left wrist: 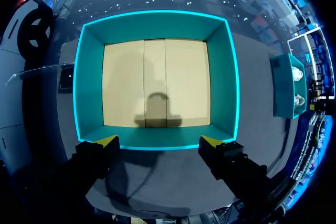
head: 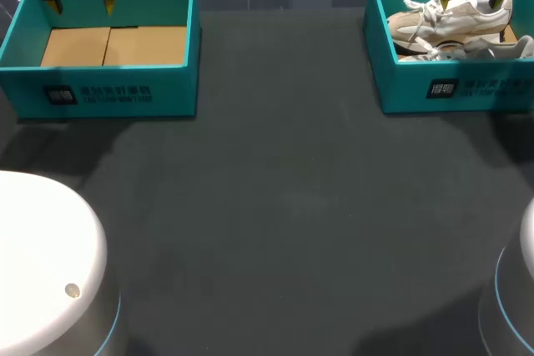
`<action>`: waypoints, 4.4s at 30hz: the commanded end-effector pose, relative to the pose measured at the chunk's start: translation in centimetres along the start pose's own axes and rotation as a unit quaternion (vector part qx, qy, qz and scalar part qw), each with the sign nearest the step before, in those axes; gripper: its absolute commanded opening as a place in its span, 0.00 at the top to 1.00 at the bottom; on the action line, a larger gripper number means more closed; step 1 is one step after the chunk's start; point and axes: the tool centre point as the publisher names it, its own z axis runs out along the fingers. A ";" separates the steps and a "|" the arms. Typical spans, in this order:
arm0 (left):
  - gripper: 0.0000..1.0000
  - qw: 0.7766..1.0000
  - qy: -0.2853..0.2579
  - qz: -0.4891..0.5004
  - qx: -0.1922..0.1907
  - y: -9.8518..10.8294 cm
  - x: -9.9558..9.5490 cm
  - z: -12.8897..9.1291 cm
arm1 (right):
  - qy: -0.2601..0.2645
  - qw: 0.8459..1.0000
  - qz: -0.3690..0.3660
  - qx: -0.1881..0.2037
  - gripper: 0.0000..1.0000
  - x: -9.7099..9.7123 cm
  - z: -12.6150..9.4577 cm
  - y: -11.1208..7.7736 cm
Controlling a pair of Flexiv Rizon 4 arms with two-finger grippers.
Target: Take the shoe out of the shoebox, open the shoe tongue, remove and reinsert the insole, then place the shoe into the shoebox
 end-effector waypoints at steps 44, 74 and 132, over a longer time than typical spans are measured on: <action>0.00 1.000 0.000 0.000 0.000 0.0 0.0 0.0 | -0.018 1.000 -0.002 -0.011 0.00 -6.8 2.3 -0.9; 0.00 1.000 0.000 0.000 0.000 0.0 0.0 0.0 | -0.026 1.000 0.005 -0.009 0.15 -13.0 8.4 0.4; 0.00 1.000 0.000 0.000 0.000 0.0 0.0 0.0 | -0.019 1.000 0.020 -0.010 0.24 -17.8 15.4 1.9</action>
